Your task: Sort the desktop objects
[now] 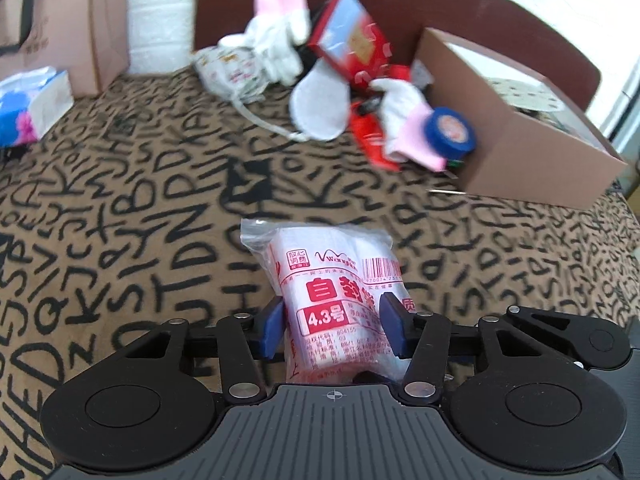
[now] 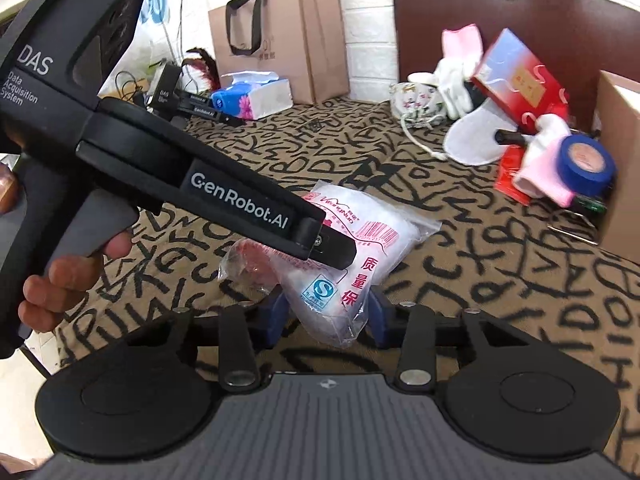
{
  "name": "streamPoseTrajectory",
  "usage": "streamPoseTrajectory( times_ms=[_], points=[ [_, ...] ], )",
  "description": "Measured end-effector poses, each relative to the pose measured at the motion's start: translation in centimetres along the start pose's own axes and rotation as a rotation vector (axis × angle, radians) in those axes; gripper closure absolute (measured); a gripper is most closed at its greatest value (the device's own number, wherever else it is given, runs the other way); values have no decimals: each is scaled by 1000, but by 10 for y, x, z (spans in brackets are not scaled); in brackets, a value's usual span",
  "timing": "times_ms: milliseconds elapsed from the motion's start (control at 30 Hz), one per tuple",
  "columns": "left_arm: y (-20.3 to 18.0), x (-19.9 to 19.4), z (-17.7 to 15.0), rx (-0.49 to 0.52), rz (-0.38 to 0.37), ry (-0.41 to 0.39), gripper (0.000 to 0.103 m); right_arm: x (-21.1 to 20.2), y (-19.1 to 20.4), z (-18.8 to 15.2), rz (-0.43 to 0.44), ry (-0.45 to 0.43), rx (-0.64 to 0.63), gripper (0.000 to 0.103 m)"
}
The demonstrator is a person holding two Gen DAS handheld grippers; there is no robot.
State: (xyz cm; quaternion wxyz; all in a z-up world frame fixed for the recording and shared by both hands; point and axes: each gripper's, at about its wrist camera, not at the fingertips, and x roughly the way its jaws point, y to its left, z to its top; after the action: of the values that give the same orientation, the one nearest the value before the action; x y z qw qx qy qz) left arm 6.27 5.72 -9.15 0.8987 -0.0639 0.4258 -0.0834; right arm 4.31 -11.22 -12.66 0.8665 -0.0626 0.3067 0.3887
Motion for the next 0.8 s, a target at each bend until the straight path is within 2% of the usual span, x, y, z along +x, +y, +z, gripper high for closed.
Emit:
streamPoseTrajectory(
  times_ms=[233,433,500,567,600,700,733,767,800],
  points=[
    [-51,-11,21,83,-51,-63,51,-43,-18,2,-75,-80,33,59],
    [-95,-23,57,136,-120,-154,53,-86,-39,20,-159,-208,24,65],
    [-111,-22,71,161,-148,-184,48,-98,-46,30,-181,-249,1,69],
    [-128,-17,84,207,-162,-205,55,-102,-54,40,-198,-264,-24,71],
    [-135,-12,88,220,-158,-207,62,-102,-58,43,-215,-265,-34,73],
    [-137,6,88,193,-183,-146,67,-97,-72,44,-257,-245,-29,77],
    [-134,13,84,194,-190,-122,66,-95,-78,40,-257,-225,-6,78],
    [-131,19,78,196,-203,-101,55,-91,-84,33,-260,-194,10,78],
    [-129,25,71,198,-198,-81,50,-86,-88,25,-267,-158,17,78]
  ],
)
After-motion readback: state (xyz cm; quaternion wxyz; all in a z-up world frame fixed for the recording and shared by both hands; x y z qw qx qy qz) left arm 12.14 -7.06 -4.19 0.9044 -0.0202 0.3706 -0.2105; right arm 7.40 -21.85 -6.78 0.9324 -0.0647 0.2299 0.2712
